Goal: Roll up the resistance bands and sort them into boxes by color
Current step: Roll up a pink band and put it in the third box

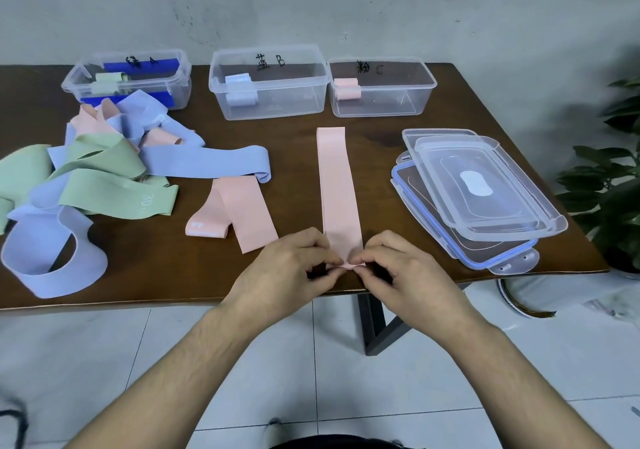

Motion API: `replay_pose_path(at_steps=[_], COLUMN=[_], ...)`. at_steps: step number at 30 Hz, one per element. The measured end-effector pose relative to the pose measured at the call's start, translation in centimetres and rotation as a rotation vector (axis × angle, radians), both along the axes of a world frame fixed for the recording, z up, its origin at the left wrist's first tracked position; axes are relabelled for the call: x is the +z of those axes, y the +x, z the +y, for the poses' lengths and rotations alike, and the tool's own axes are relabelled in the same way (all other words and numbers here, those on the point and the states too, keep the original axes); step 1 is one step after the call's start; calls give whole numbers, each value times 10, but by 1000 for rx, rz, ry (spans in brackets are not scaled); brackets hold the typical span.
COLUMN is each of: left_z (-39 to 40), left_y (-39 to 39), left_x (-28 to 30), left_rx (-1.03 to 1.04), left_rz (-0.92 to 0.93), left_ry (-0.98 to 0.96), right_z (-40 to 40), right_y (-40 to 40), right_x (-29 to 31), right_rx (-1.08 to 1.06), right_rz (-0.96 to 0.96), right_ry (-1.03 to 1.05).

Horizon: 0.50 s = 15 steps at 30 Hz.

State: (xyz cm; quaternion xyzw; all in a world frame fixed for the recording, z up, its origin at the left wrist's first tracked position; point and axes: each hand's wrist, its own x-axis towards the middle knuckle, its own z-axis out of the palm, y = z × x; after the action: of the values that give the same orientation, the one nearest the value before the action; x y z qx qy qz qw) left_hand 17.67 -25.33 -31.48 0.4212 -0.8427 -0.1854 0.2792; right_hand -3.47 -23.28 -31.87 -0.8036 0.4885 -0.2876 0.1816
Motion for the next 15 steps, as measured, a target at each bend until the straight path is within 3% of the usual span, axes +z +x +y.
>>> replay_pose_path(at_steps=[7, 15], left_z=[2, -1], left_y=[0, -2], left_x=[1, 0], left_rx=[-39, -11], left_rz=[-48, -82], left_ry=[-54, -34], right_z=[-1, -3], right_y=[-1, 1], right_x=[-2, 3], right_rx=[23, -21], right_rz=[91, 13], right_ry=[-81, 99])
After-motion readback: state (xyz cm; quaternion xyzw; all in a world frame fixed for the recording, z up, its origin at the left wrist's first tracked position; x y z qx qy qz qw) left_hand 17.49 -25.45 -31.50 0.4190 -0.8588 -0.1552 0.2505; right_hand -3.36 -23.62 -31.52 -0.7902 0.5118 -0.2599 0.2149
